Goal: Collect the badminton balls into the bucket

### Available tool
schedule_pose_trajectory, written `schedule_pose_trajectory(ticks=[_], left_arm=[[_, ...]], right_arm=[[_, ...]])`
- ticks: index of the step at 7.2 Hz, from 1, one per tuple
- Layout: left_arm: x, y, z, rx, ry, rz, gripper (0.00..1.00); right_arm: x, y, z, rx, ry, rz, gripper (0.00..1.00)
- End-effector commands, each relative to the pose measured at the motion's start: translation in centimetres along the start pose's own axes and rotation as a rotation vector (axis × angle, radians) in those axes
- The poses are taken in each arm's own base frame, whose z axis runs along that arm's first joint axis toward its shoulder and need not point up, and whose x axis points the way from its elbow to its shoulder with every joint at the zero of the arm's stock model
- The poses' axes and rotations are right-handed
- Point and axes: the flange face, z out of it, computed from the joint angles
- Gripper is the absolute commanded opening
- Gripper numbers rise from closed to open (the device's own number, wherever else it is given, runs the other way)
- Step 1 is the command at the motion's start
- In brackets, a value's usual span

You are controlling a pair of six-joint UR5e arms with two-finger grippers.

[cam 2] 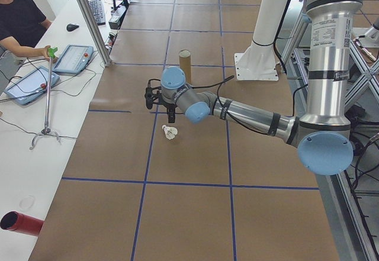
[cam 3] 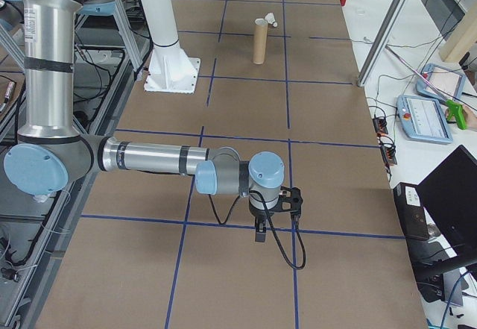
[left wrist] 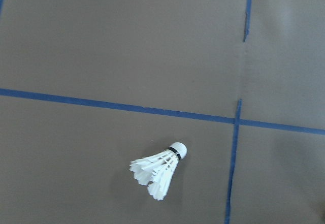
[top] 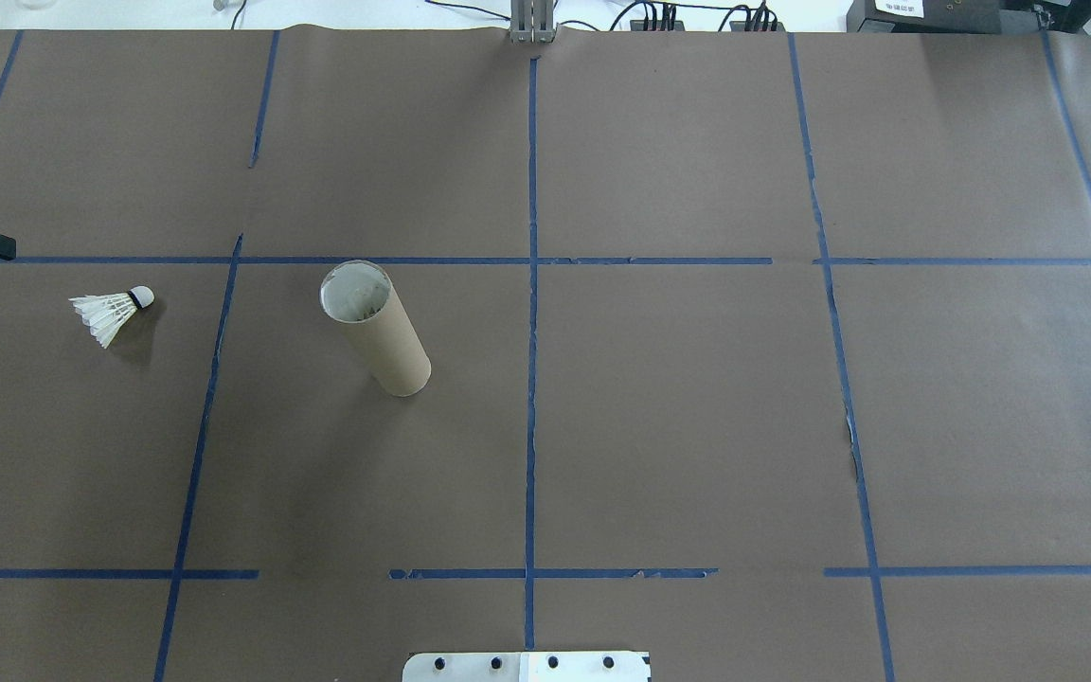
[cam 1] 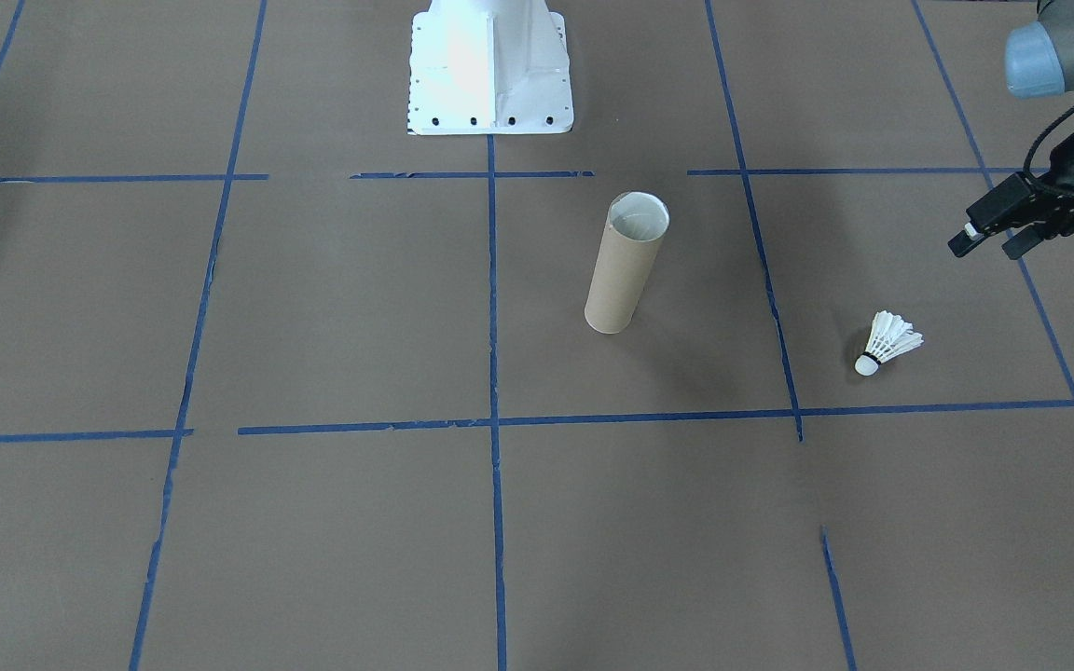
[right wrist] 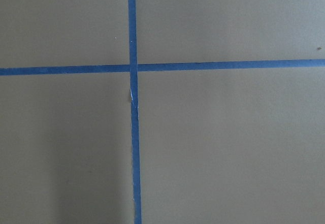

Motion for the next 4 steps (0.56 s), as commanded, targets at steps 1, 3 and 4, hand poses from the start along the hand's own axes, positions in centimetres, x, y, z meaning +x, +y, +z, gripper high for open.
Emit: schedule_pose_trajectory(ticks=[1,3,4], left_arm=[[-3.4,3.7,0.2,0.051,0.122,-0.016,1.00],[-0.4,5.2,4.4,0.148,0.118,-0.083,1.00],[0.0,6.8,6.9,0.171,0.150,-0.131,1.00]], right_arm=[[0.0,0.0,0.0,0.000,0.000,0.000,1.00],[0.0,0.0,0.0,0.000,0.001,0.000,1.00],[0.0,0.0,0.0,0.000,0.000,0.000,1.00]])
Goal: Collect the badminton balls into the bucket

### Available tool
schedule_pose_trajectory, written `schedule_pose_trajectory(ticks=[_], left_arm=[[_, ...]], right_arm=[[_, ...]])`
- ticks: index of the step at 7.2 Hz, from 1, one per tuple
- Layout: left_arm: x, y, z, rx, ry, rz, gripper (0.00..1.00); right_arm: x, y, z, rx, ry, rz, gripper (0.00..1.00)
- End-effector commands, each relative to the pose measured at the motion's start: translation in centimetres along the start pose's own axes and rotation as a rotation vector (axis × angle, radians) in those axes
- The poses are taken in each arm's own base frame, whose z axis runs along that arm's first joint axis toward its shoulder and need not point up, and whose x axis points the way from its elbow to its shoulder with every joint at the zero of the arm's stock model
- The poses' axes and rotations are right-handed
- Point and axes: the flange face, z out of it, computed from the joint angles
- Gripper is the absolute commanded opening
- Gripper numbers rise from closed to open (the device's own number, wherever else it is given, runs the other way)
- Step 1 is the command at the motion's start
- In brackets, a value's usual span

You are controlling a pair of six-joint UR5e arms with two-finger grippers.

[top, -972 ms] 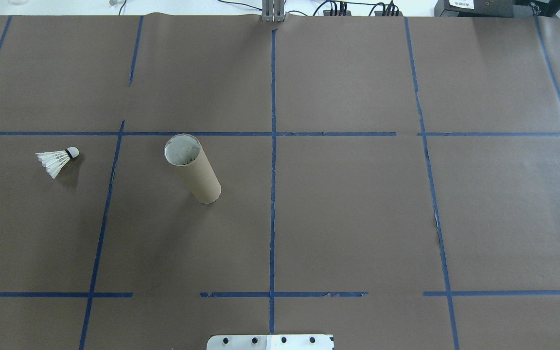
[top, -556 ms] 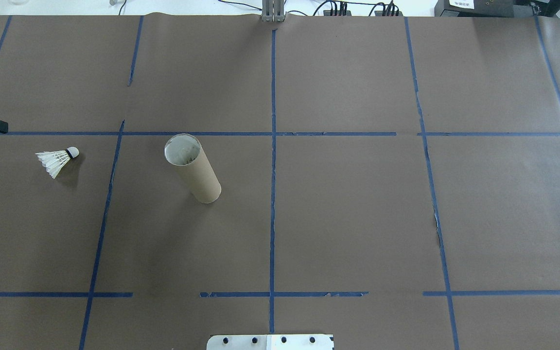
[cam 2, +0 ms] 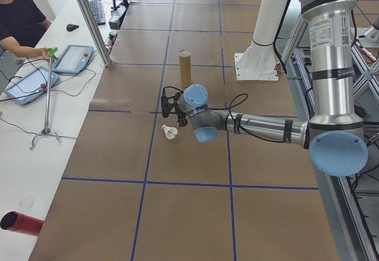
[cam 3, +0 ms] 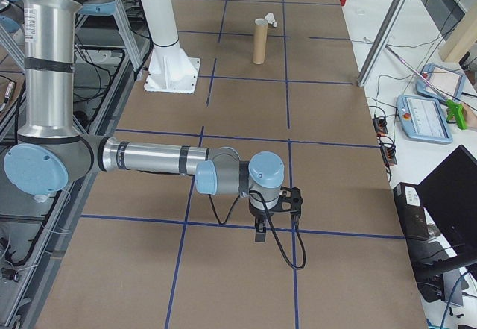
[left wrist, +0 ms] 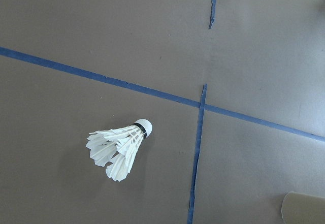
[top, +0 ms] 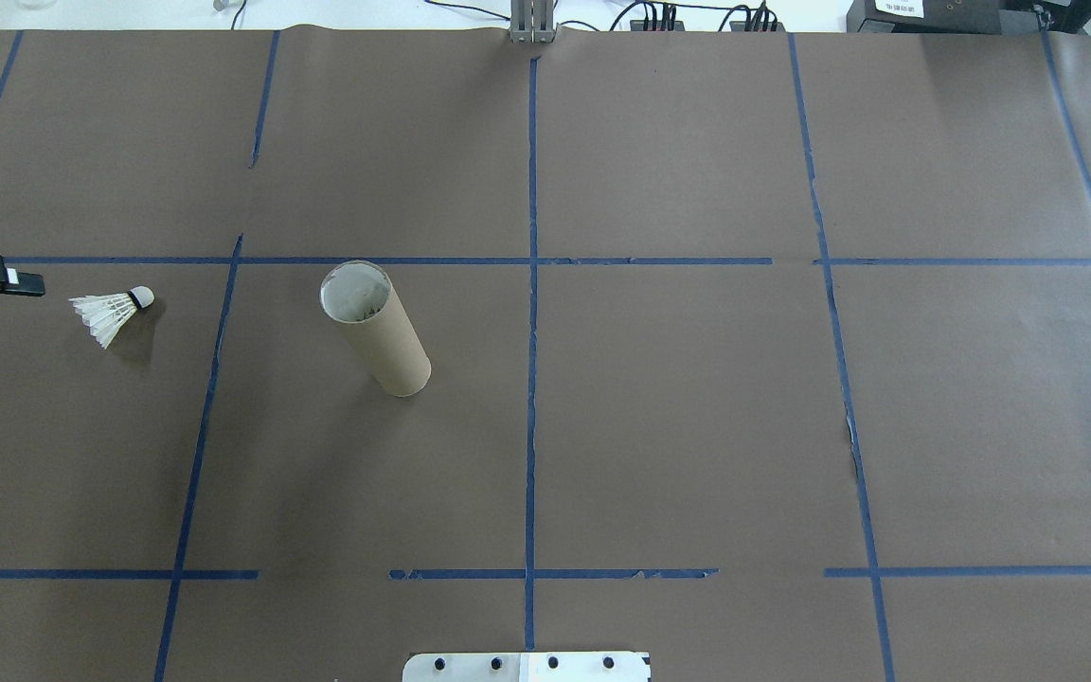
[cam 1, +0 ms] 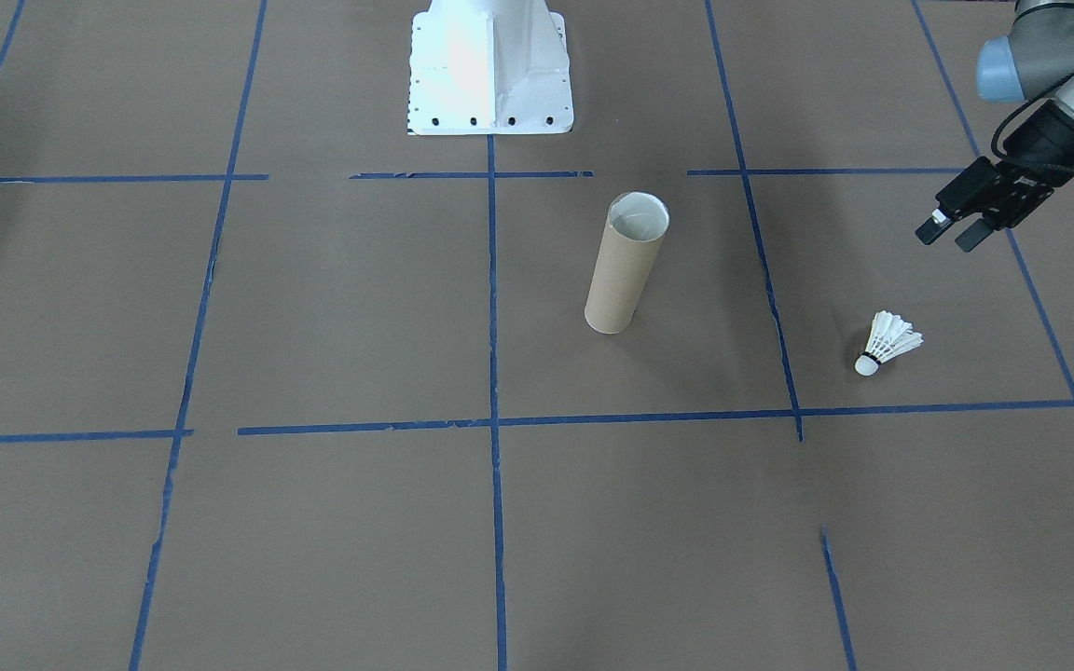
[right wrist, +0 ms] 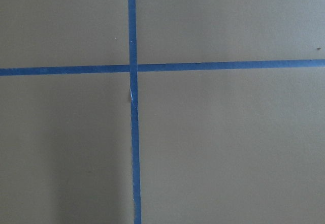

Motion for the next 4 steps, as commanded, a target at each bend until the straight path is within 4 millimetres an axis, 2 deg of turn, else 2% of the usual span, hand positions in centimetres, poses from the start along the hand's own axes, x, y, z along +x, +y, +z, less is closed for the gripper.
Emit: schedule_pose_trajectory(ticks=[1,2,3,4], left_arm=[[-1.3,2.1,4.1,0.070,0.014,-0.060,1.00],[-1.8,2.0,4.2,0.096,0.040,-0.044,1.00],[-3.3,1.7,5.1,0.095,0.013,-0.062,1.00],[-3.8,0.9,6.5,0.095,-0.001,-0.069,1.00]], right_arm=[[0.0,0.0,0.0,0.000,-0.001,0.000,1.00],[0.0,0.0,0.0,0.000,-0.001,0.000,1.00],[0.0,0.0,0.0,0.000,-0.001,0.001,1.00],[0.0,0.0,0.0,0.000,-0.001,0.001,1.00]])
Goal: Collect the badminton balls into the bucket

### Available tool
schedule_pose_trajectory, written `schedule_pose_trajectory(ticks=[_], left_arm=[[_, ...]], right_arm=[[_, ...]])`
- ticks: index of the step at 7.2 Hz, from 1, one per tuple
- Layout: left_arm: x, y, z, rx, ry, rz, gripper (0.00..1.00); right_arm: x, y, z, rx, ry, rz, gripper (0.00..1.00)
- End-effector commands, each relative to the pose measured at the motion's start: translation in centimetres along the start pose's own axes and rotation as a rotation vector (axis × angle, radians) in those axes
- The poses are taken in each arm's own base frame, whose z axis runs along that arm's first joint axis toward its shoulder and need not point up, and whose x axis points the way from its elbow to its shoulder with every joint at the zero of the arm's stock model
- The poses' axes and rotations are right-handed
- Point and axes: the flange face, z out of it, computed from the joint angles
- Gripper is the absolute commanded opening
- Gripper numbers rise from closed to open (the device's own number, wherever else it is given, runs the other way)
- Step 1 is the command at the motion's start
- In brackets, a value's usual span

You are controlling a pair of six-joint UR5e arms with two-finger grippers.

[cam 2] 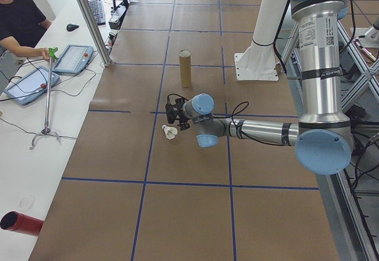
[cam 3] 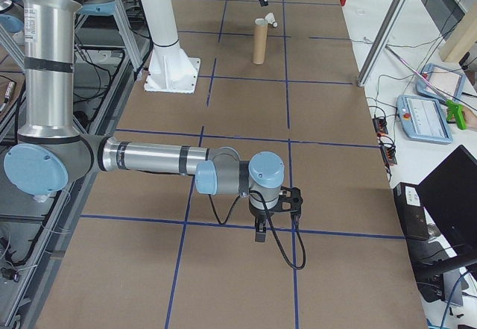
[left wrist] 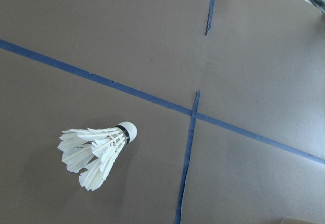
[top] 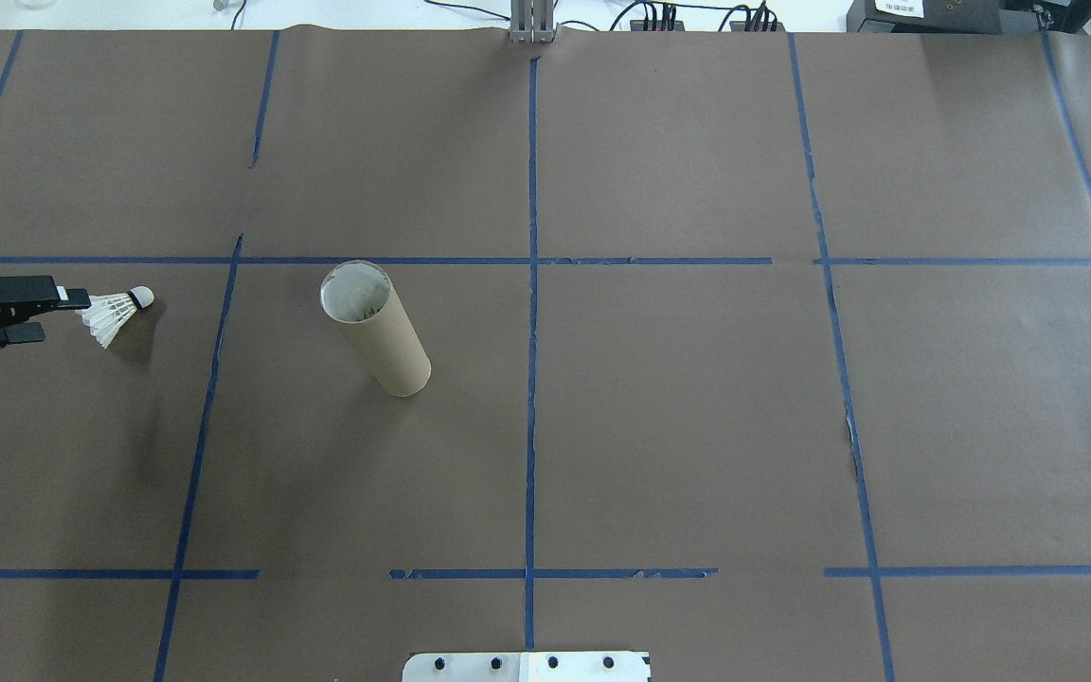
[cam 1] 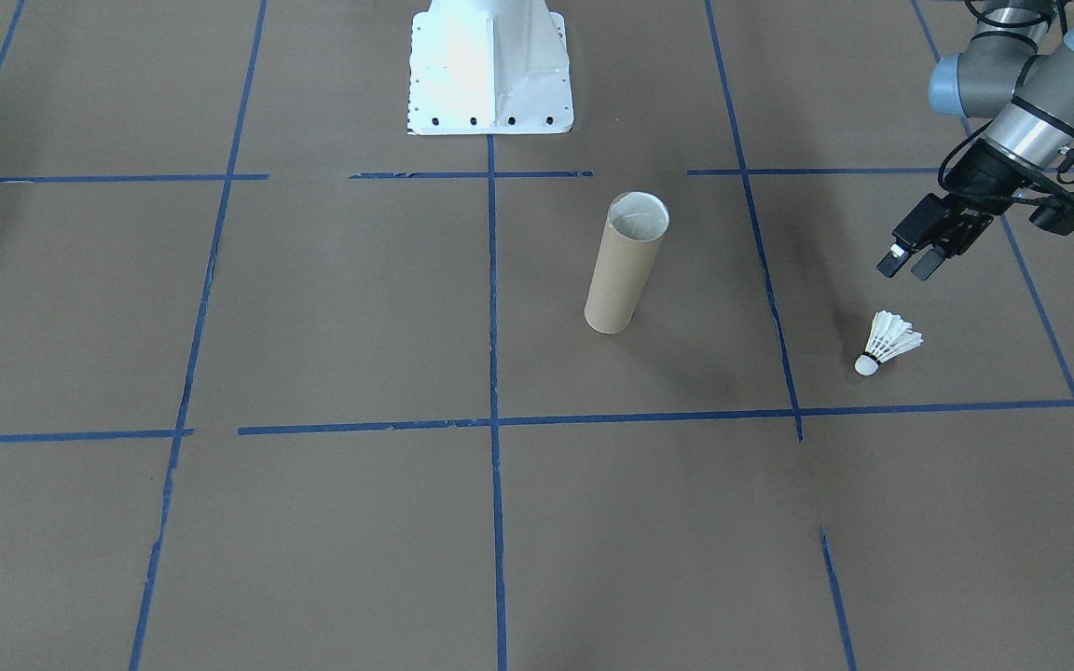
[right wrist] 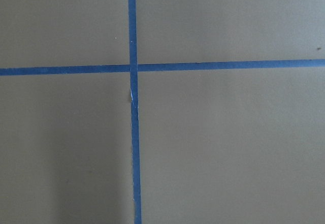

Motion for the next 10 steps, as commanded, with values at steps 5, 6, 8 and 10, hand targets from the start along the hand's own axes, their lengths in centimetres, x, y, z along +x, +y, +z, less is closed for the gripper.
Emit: schedule_pose_trajectory(ticks=[5,6,8,10], left_arm=[[-1.5,-1.9,4.5,0.004,-0.042,-0.021,1.00],[-1.8,-2.1,5.0,0.004,-0.049,-0.024,1.00],[-1.5,-2.5,6.1,0.000,-0.050,-0.023,1.00],[-2.1,-2.9,7.1,0.000,-0.057,-0.021,1.00]], right_arm=[[0.0,0.0,0.0,0.000,0.000,-0.001,1.00],[0.0,0.0,0.0,0.000,0.000,-0.001,1.00],[0.0,0.0,0.0,0.000,0.000,-0.001,1.00],[0.0,0.0,0.0,0.000,0.000,-0.001,1.00]])
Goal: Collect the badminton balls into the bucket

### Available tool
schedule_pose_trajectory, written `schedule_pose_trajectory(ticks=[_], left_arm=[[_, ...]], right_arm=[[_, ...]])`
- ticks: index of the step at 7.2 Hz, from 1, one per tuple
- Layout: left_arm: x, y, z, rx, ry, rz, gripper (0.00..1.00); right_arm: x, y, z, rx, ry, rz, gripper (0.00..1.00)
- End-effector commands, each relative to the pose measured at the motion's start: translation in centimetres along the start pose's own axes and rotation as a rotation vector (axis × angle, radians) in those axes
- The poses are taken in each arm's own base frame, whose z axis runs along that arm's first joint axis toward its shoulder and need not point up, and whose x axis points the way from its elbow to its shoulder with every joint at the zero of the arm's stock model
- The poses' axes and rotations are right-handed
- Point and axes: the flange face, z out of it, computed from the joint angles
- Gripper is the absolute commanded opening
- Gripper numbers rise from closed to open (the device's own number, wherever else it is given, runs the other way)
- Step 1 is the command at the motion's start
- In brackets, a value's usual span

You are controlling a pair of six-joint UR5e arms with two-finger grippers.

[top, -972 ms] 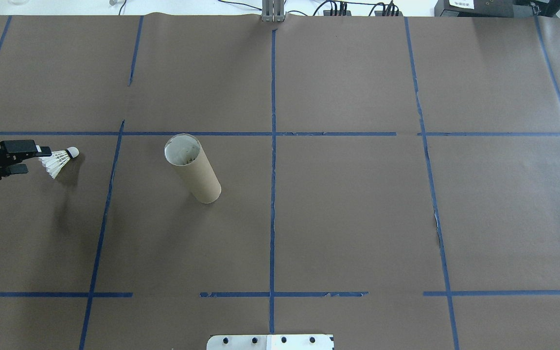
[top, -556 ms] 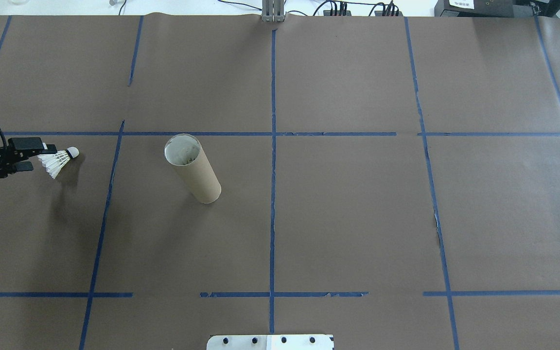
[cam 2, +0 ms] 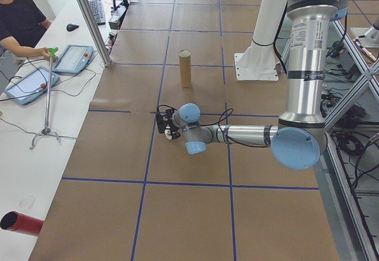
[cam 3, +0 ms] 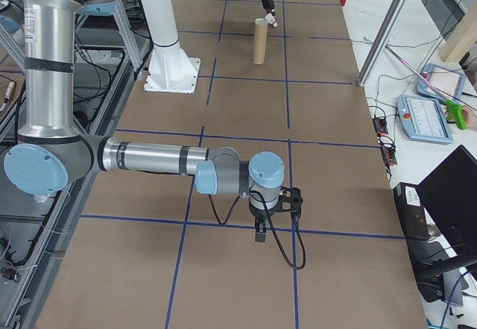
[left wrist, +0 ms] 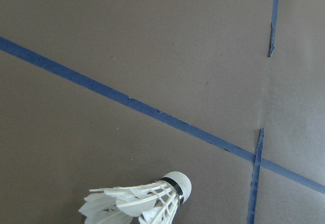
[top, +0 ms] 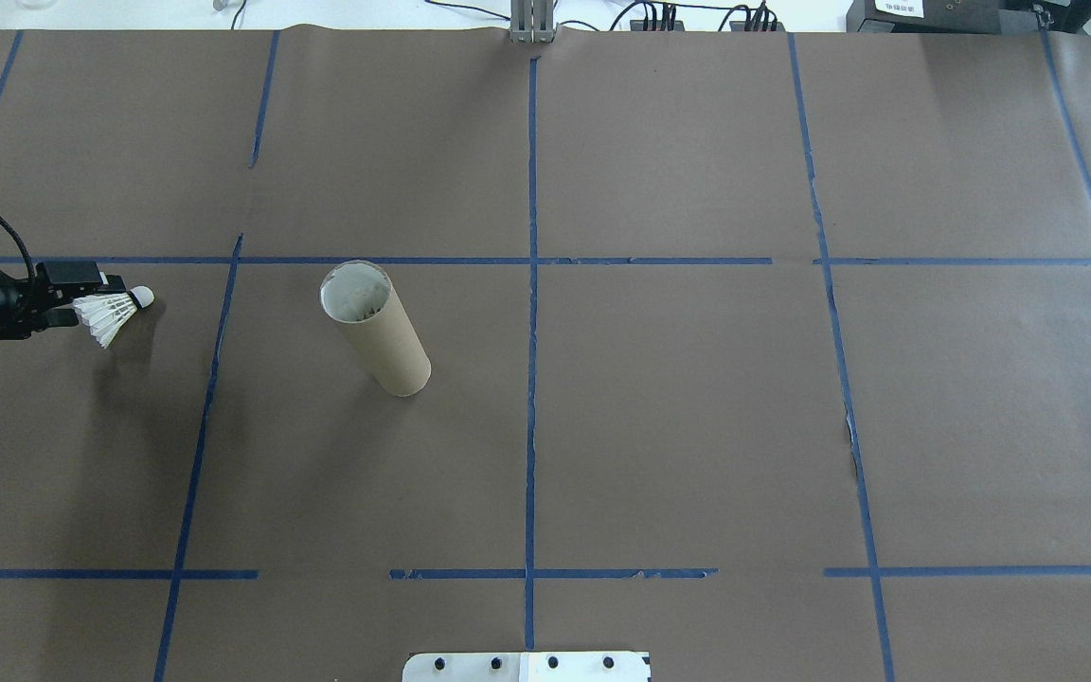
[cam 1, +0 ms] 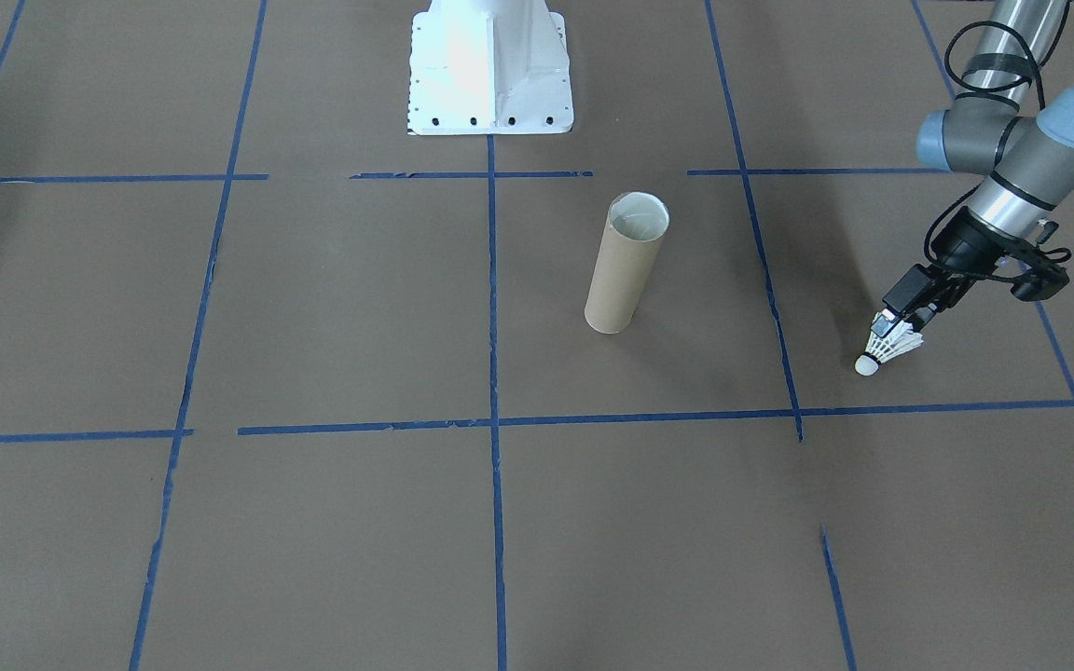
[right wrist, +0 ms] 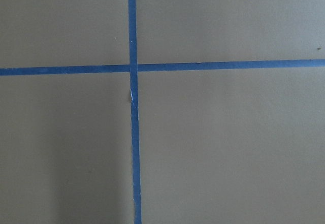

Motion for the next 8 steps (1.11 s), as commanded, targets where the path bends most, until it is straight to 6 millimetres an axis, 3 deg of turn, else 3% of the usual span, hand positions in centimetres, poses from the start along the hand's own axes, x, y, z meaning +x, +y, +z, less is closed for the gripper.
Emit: schedule_pose_trajectory(ticks=[1,2,6,7,8], left_arm=[[-0.07,-0.19,0.48,-0.001,0.001,0.003,1.00],[-0.06,-0.18,0.48,-0.002,0.001,0.001,0.98],[-0.43,0.06,0.15,-0.010,0.009,0.003,0.46],[-0.42,0.13,0.19,-0.011,0.009,0.003,0.27],[-0.12,0.18,0.06,-0.012,0.016,0.005,0.00]], right_arm=[[-0.01,0.00,0.00,0.000,-0.001,-0.001,1.00],[-0.01,0.00,0.00,0.000,-0.001,-0.001,1.00],[-0.01,0.00,0.00,0.000,-0.001,-0.001,1.00],[-0.01,0.00,0.00,0.000,-0.001,-0.001,1.00],[-0.01,0.00,0.00,0.000,-0.001,-0.001,1.00]])
